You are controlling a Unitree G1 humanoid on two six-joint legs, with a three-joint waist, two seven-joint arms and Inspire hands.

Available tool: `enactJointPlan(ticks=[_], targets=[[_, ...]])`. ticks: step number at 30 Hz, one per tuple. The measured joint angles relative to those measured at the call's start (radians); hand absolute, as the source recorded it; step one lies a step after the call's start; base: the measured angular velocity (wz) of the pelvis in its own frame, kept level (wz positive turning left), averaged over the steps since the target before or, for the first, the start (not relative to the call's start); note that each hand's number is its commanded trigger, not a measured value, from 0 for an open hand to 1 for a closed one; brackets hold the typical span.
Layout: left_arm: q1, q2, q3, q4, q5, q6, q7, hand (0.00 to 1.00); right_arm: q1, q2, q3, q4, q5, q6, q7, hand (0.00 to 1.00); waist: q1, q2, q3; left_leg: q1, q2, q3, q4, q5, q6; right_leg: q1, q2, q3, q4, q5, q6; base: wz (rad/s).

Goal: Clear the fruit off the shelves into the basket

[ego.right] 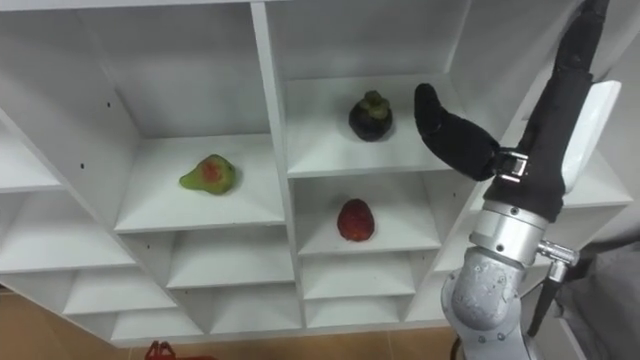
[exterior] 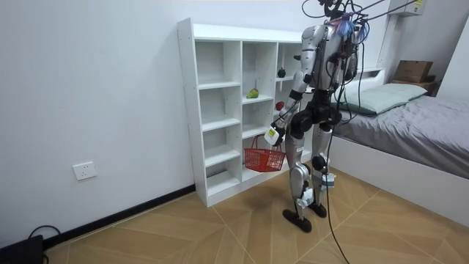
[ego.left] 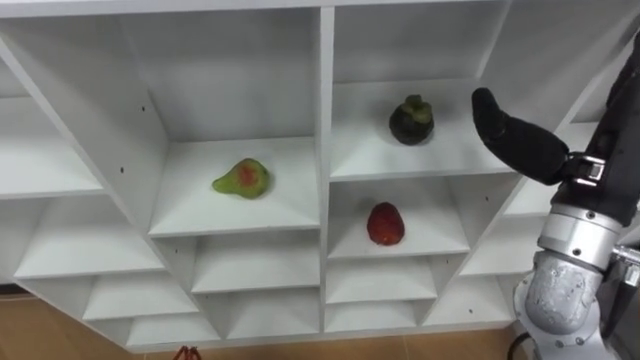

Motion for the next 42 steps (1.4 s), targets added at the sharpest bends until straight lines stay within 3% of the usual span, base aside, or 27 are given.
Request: enactJointPlan(ticks=[9,30,42], targets=[[-0.003,-0.001,0.002,0.001,0.003,-0.001,-0.011,1.00,0.016,0.006,0.104,-0.065,-0.003,0.005,0.040,0.00,0.003,0.001,-0.0008,-0.001,0.001,0.000,0.000,0.000,0.000,-0.002,0.001,-0.003,0.003,0.001,-0.001,0.01],[-0.027,0.006,0.004,0.059,-0.007,-0.019,-0.028,1.00,0.016,0.014,0.105,-0.087,-0.023,0.031,0.047,0.00,0.007,-0.007,-0.0013,-0.019,0.002,0.001,0.000,0.000,0.000,-0.029,0.000,-0.004,0.019,0.002,-0.001,0.00],[-0.025,0.001,0.000,0.050,-0.006,-0.017,-0.027,1.00,0.018,0.014,0.118,-0.087,-0.024,0.032,0.057,0.00,0.006,0.002,-0.0044,-0.015,0.002,0.001,0.001,0.000,0.000,-0.025,0.000,-0.004,0.018,0.002,-0.001,0.00]])
